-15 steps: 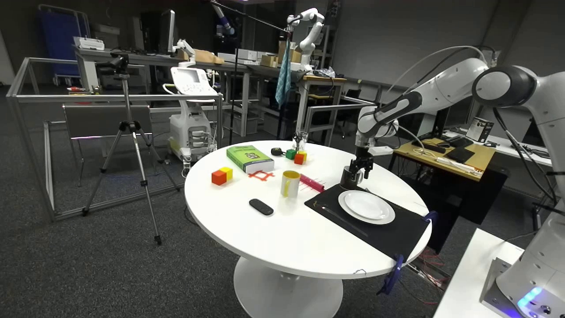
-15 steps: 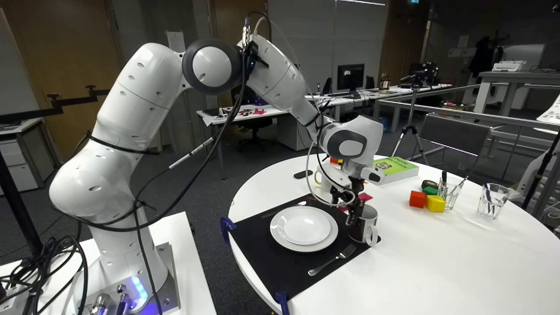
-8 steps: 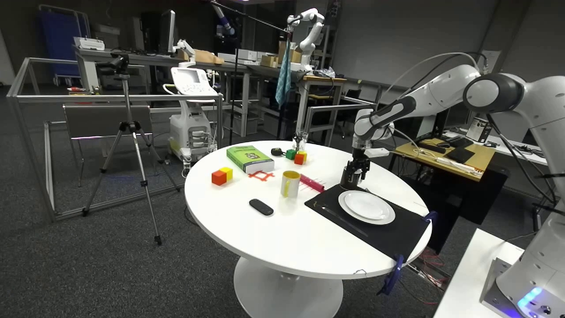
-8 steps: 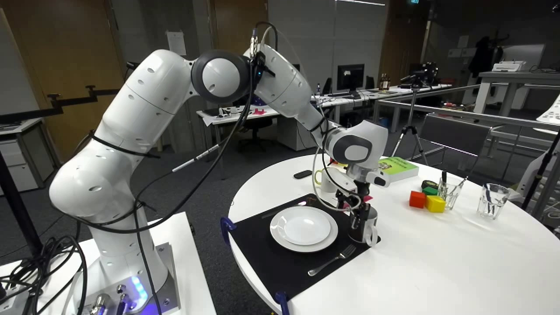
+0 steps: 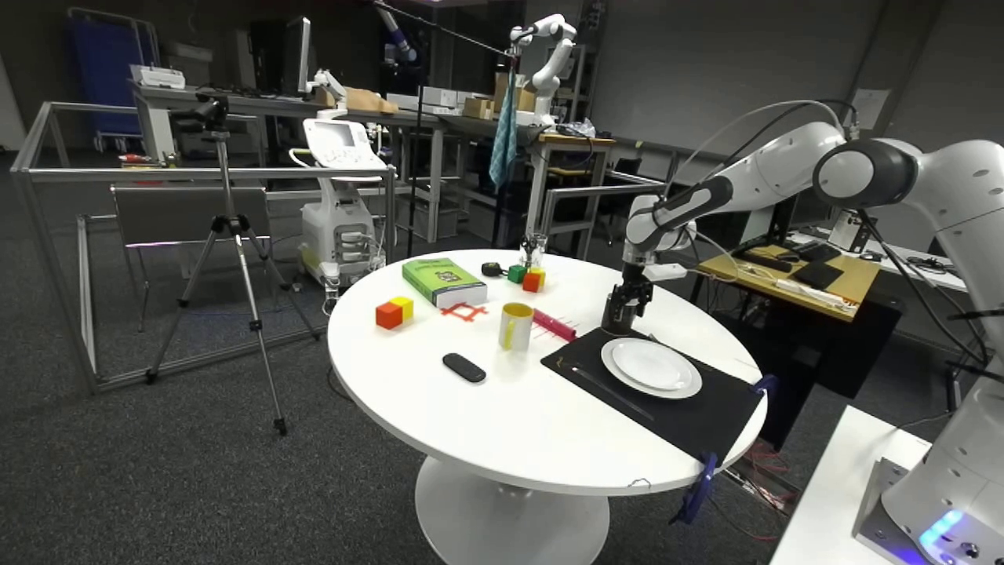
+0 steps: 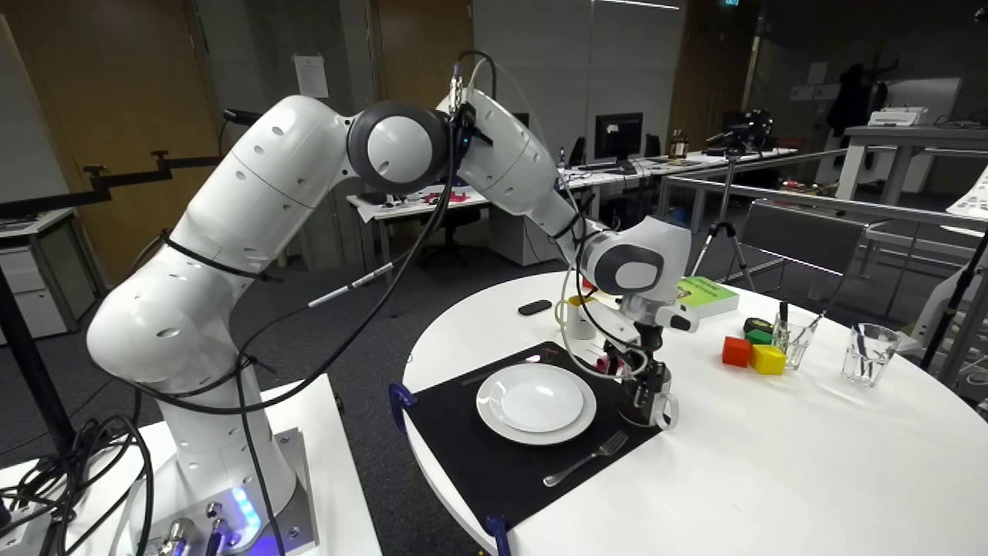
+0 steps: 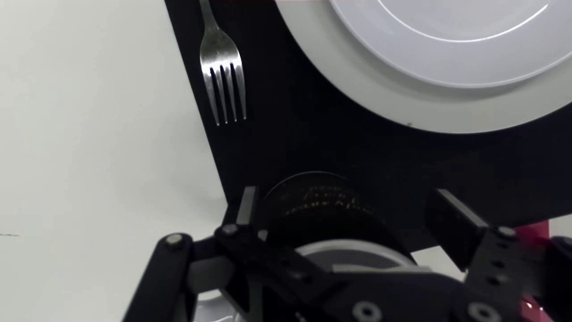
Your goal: Take the fork out of the cup then move the cup off of the table mat
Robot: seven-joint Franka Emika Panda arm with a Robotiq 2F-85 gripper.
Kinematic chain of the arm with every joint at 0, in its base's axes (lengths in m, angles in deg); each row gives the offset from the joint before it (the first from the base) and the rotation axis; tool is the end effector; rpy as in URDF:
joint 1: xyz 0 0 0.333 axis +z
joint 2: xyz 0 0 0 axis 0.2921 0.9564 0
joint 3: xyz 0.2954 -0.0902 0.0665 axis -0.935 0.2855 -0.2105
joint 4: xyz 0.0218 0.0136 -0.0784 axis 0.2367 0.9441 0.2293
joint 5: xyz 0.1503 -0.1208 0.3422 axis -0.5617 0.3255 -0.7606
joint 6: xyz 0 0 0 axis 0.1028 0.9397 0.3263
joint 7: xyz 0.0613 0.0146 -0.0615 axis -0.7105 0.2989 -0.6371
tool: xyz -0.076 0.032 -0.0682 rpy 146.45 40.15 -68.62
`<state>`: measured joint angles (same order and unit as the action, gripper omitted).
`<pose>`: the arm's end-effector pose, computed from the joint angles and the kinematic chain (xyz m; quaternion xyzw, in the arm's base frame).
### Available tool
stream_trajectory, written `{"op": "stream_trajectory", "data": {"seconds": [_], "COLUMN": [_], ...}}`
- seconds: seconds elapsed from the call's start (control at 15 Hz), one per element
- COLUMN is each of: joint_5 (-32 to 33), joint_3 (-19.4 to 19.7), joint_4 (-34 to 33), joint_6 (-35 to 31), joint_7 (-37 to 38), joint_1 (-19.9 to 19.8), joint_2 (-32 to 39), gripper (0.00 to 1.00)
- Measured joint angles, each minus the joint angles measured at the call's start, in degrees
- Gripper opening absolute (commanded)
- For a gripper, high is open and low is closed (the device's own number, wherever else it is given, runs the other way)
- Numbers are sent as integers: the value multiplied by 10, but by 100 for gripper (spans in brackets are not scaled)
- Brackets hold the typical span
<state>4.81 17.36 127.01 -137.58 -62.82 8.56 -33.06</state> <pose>0.6804 -0.1380 0.1827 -0.9948 0.0845 0.0540 0.0156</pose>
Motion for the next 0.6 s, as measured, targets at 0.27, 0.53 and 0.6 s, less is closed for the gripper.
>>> {"op": "stream_trajectory", "data": {"seconds": [0.27,0.53,0.6], "joint_5": [0,0,0], "joint_3": [2,3,3], "joint_4": [-1,-2,-2], "joint_6": [-33,-72,-81], "joint_7": [0,0,1], "joint_1": [0,0,0], "joint_2": [5,11,11], "gripper": [100,100,100]}}
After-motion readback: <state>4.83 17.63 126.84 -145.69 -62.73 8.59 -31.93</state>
